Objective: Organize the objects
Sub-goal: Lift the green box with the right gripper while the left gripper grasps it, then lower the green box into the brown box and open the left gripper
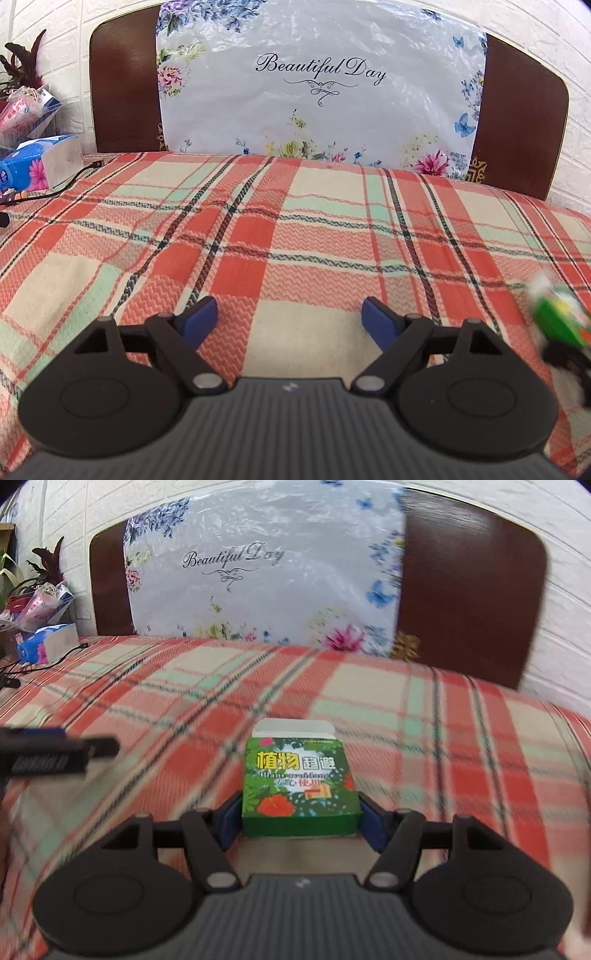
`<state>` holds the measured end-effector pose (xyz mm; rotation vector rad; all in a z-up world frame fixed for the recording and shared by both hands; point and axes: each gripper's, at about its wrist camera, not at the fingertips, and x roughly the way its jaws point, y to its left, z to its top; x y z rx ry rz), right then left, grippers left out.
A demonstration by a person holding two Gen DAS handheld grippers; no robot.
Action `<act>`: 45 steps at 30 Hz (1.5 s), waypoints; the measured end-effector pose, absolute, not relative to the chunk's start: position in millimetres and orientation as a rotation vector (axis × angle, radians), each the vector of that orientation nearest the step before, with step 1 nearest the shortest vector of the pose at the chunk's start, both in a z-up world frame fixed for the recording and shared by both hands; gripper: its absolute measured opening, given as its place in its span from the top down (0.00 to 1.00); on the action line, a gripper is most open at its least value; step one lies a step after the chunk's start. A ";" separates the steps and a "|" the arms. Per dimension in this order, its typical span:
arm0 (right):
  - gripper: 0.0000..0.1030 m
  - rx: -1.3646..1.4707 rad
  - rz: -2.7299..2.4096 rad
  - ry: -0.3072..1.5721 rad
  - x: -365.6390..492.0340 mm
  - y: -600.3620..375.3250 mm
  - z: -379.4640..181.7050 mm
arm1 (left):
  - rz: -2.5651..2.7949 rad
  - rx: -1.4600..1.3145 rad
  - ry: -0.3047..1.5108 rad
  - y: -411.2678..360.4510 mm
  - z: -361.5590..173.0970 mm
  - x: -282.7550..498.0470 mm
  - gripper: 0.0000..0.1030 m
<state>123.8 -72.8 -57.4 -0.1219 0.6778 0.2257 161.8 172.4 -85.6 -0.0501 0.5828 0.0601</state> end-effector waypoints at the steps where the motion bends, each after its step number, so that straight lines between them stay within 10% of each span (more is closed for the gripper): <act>1: 0.39 -0.120 0.215 0.684 107.4 -84.0 -56.8 | 0.063 -0.043 0.584 171.0 -85.4 161.5 0.16; 25: 0.25 -0.085 0.016 0.665 -35.6 -176.9 -51.1 | -0.586 0.018 1.020 -53.5 -45.8 69.5 0.16; 27: 0.38 -0.079 0.026 0.677 -32.7 -177.5 -51.7 | -0.613 0.064 1.045 -70.1 -59.3 69.3 0.25; 30: 0.40 -0.070 0.052 0.684 -30.9 -178.3 -53.0 | -0.683 0.027 1.049 -75.1 -53.8 68.2 0.50; 45: 0.40 -0.047 -0.196 0.289 -31.9 -278.3 43.7 | -0.923 0.145 0.698 -213.0 70.1 80.4 0.52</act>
